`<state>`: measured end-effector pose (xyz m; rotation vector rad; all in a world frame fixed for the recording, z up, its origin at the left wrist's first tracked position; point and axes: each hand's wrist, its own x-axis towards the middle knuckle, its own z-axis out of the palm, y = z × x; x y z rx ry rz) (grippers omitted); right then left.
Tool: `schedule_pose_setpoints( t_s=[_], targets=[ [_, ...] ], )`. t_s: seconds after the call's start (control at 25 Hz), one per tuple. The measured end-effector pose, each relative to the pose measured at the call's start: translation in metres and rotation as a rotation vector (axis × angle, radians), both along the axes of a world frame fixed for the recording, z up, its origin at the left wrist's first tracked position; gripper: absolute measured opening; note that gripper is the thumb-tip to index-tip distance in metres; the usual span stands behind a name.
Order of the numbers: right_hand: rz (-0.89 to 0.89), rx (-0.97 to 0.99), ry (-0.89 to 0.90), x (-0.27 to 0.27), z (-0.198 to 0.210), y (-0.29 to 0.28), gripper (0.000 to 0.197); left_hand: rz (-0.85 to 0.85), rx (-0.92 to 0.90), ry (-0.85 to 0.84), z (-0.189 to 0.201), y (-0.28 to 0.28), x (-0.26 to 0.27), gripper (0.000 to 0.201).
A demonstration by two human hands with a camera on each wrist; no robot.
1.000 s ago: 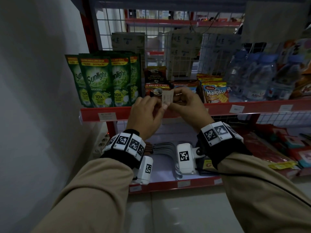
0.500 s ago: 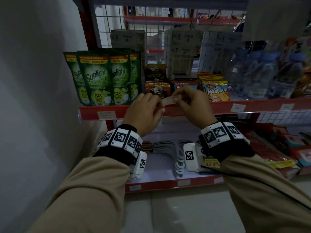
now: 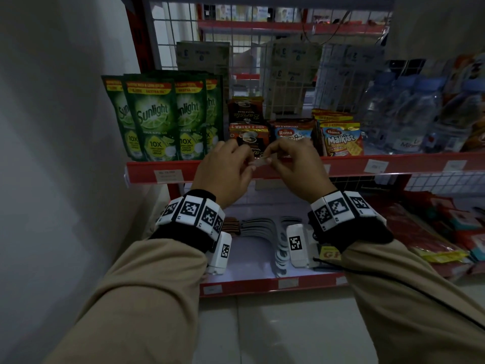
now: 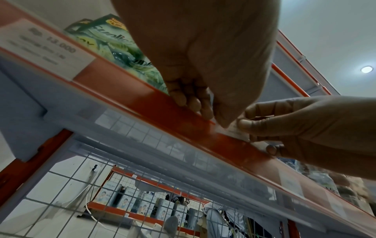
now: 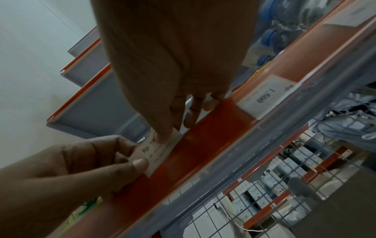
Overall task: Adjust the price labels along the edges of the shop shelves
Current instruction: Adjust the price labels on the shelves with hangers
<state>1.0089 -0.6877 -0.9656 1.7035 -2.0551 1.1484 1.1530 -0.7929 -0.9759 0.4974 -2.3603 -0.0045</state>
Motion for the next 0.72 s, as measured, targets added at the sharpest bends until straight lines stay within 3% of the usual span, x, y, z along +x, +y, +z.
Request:
schedule_pose_setpoints(
  t_s=[0.48,0.72],
  targets=[
    [-0.059,0.248,0.227,-0.0044,0.0074,0.0089,0.02,0.085,-0.029,-0.123,0.0054,0.0034,0.0003,0.026],
    [-0.058,0.254,0.208,-0.0022,0.007,0.0103,0.015,0.13,-0.057,-0.166,0.0062,0.0053,0.0016,0.03]
  ],
)
